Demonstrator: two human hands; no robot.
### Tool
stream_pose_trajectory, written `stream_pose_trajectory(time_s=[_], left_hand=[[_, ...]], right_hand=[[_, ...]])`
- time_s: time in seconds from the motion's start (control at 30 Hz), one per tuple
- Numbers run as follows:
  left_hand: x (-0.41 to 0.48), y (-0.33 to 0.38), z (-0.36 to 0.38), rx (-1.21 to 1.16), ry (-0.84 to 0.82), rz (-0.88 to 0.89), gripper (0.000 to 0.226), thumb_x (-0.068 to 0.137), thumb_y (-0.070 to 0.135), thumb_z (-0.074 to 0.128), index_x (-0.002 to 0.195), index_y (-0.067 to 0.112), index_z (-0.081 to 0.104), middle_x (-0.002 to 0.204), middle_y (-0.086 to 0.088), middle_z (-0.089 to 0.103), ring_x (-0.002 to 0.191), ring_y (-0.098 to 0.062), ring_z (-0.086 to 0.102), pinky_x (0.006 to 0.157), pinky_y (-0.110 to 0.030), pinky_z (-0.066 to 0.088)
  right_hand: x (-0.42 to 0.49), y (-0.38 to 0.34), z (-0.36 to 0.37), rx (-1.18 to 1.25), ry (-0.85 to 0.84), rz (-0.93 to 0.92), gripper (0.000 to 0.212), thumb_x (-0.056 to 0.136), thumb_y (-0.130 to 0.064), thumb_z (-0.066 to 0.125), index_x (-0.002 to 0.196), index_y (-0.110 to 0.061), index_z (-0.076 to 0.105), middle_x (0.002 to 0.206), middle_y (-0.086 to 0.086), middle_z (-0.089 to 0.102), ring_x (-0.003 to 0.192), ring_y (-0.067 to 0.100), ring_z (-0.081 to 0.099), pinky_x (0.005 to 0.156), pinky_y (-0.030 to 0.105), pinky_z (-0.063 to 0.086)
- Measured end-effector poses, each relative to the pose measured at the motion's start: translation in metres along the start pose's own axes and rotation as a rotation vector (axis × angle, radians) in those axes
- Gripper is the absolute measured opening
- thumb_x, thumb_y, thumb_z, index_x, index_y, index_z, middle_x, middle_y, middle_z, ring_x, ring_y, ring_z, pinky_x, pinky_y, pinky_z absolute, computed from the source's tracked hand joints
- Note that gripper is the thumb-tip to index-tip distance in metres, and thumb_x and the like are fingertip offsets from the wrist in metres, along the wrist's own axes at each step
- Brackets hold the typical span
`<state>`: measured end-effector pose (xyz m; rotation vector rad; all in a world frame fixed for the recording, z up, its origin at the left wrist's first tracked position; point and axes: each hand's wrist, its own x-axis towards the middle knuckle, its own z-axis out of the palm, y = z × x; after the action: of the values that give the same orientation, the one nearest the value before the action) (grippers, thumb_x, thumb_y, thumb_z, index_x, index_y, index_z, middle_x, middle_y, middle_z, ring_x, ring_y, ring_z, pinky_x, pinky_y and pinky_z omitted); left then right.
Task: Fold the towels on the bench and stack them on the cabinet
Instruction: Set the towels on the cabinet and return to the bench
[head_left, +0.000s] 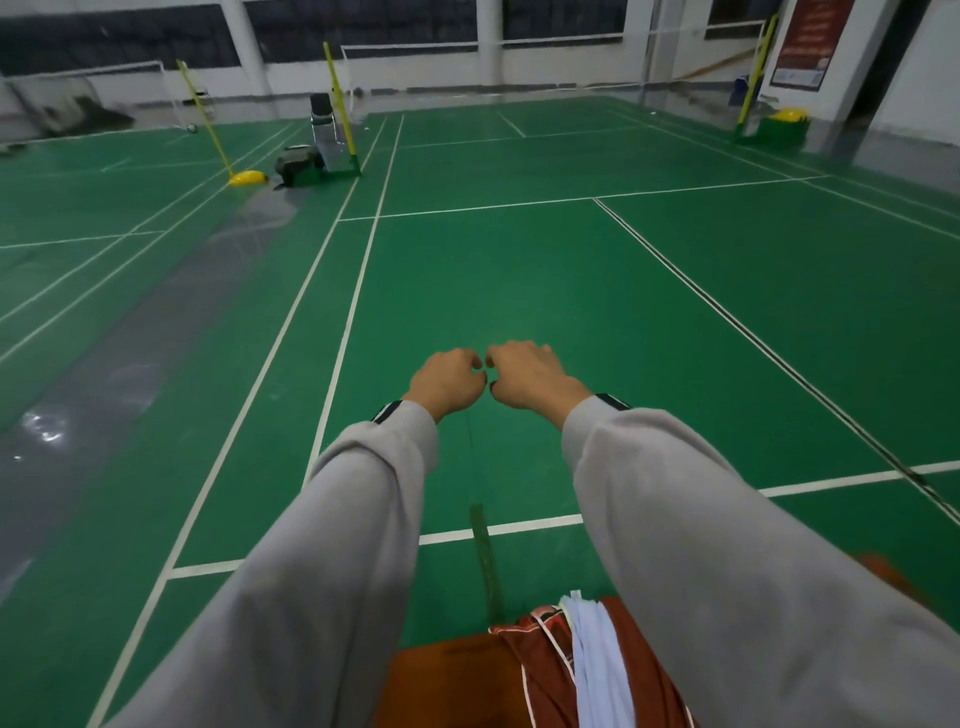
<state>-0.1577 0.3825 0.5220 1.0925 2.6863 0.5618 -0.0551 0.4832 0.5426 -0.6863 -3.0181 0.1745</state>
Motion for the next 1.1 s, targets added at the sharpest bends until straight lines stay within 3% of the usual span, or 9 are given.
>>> stream_pose_trajectory(time_s=[0.33, 0.67, 0.87, 0.97, 1.1], left_hand=[[-0.057, -0.061, 0.17, -0.002, -0.069, -0.027, 0.043, 0.091, 0.034, 0.053, 0.13, 0.021, 0.065, 0.13, -0.013, 0.067, 0.119, -0.034, 0.063, 0.102, -0.045, 0.051], [-0.121, -0.1, 0.302, -0.004, -0.019, -0.067, 0.043, 0.091, 0.033, 0.054, 0.131, 0.019, 0.065, 0.132, -0.012, 0.067, 0.119, -0.033, 0.063, 0.102, -0.046, 0.052], [-0.21, -0.096, 0.384, -0.017, 0.041, -0.109, 0.039, 0.092, 0.031, 0.057, 0.128, 0.018, 0.067, 0.126, -0.015, 0.069, 0.116, -0.034, 0.063, 0.1, -0.046, 0.052], [-0.248, -0.082, 0.408, -0.034, 0.032, -0.102, 0.034, 0.092, 0.029, 0.058, 0.122, 0.015, 0.069, 0.119, -0.016, 0.071, 0.11, -0.035, 0.065, 0.095, -0.044, 0.054], [-0.282, -0.066, 0.438, -0.075, 0.048, -0.115, 0.031, 0.091, 0.024, 0.058, 0.117, 0.013, 0.071, 0.119, -0.017, 0.07, 0.111, -0.035, 0.065, 0.094, -0.041, 0.054]], right_hand=[[-0.051, 0.021, 0.172, -0.017, -0.06, 0.018, 0.043, 0.091, -0.025, 0.061, 0.134, -0.021, 0.058, 0.133, 0.011, 0.061, 0.126, 0.034, 0.053, 0.104, 0.045, 0.04], [-0.115, 0.038, 0.303, 0.0, -0.021, -0.036, 0.043, 0.092, -0.025, 0.06, 0.135, -0.022, 0.058, 0.134, 0.011, 0.06, 0.126, 0.034, 0.053, 0.106, 0.047, 0.04], [-0.23, 0.057, 0.373, 0.046, 0.008, -0.079, 0.046, 0.091, -0.024, 0.061, 0.136, -0.024, 0.059, 0.134, 0.01, 0.062, 0.127, 0.033, 0.054, 0.106, 0.045, 0.04], [-0.289, 0.067, 0.395, -0.009, -0.057, -0.136, 0.043, 0.09, -0.028, 0.06, 0.133, -0.023, 0.061, 0.129, 0.01, 0.063, 0.123, 0.035, 0.055, 0.104, 0.045, 0.04], [-0.313, 0.079, 0.404, 0.049, -0.054, -0.097, 0.045, 0.092, -0.033, 0.062, 0.136, -0.023, 0.06, 0.135, 0.01, 0.061, 0.128, 0.034, 0.052, 0.107, 0.045, 0.038]])
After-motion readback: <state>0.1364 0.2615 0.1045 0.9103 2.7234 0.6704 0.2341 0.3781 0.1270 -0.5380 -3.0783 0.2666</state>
